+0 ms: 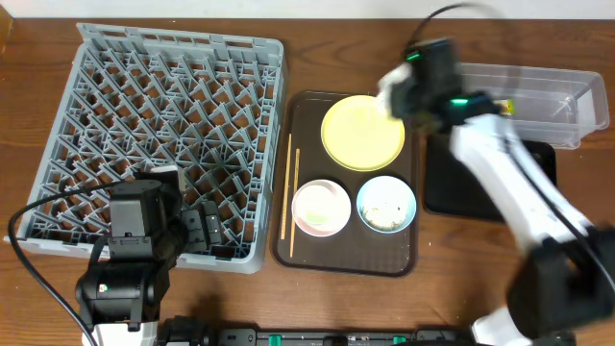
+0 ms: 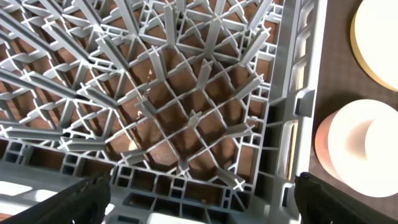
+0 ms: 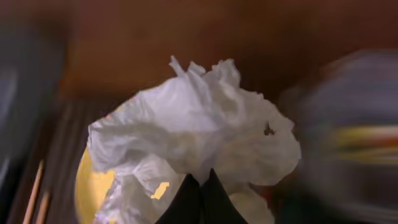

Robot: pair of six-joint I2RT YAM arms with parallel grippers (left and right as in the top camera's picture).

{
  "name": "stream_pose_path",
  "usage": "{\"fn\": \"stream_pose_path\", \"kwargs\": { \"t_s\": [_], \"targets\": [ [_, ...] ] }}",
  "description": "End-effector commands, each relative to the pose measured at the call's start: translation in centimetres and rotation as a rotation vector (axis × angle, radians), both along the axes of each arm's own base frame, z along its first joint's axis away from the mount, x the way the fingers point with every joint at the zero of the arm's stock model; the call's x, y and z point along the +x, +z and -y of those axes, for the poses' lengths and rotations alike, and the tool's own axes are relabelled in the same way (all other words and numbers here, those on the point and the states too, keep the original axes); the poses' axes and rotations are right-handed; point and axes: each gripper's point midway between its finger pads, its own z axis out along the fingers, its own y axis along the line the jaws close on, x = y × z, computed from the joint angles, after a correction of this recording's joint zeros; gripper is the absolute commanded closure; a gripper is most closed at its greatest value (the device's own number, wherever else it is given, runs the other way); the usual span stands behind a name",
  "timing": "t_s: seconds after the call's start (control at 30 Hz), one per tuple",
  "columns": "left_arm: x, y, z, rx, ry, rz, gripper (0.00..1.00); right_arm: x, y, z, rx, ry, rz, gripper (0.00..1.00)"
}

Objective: Sort waste into correct bins and load items into the dishwasher
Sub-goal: 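Carry the tissue with the right gripper and drop it into the clear bin, then grasp the rim of the blue bowl with the right gripper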

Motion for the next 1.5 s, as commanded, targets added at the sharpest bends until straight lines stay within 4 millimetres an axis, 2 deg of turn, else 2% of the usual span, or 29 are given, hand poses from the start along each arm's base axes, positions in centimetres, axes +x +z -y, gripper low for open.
{"fn": "stream_pose_path", "kwargs": {
  "t_s": [0.0, 0.1, 0.2, 0.37, 0.43, 0.47, 0.57, 0.73, 0.83, 0.93, 1.0, 1.17, 1.47],
  "targets": [
    [0.2, 0.8, -0.1, -0.007, 0.011, 0.02, 0.06, 0.8, 3.0, 6.6, -0.088, -0.205, 0.092, 0.99],
    [0.2, 0.8, -0.1, -0.006, 0.01, 0.02, 0.06, 1.0, 3.0, 10.5, -0.099, -0.292, 0.09, 0.99],
    [0.2, 0.8, -0.1, -0.007, 0.011, 0.02, 0.06, 1.0, 1.4, 13.8, -0.107, -0.358, 0.047, 0.99],
    [0.2, 0.8, -0.1, -0.007, 0.011, 0.02, 0.06, 1.2, -2.7, 16.7, -0.109, -0.407, -0.049, 0.92],
    [0.2, 0.8, -0.1, -0.007, 0.011, 0.02, 0.05, 1.3, -3.5, 16.9, -0.103, -0.407, -0.066, 0.8],
    [0.2, 0.8, -0.1, -0.007, 0.011, 0.02, 0.06, 1.3, -3.5, 17.0, -0.104, -0.409, -0.066, 0.66],
    [0.2, 0.8, -0.1, -0.007, 0.011, 0.02, 0.06, 1.2, -2.6, 16.9, -0.109, -0.392, -0.048, 0.41],
    [0.2, 0.8, -0.1, -0.006, 0.01, 0.02, 0.06, 0.0, 1.7, 14.6, -0.04, -0.287, 0.013, 0.38],
    [0.2, 0.8, -0.1, -0.007, 0.011, 0.02, 0.05, -2.5, 3.6, 11.7, 0.058, -0.155, -0.009, 0.36],
    [0.2, 0.8, -0.1, -0.007, 0.011, 0.02, 0.06, -5.9, 4.1, 8.4, 0.139, -0.001, -0.088, 0.28],
    [0.2, 0.8, -0.1, -0.007, 0.011, 0.02, 0.06, -8.2, 3.4, 7.1, 0.153, 0.051, -0.171, 0.25],
    [0.2, 0.8, -0.1, -0.007, 0.011, 0.02, 0.06, -13.4, 0.2, 4.0, 0.111, 0.189, -0.39, 0.21],
    [0.2, 0.8, -0.1, -0.007, 0.011, 0.019, 0.06, -18.9, -5.3, -3.6, 0.045, 0.451, -0.535, 0.24]
  ]
}}
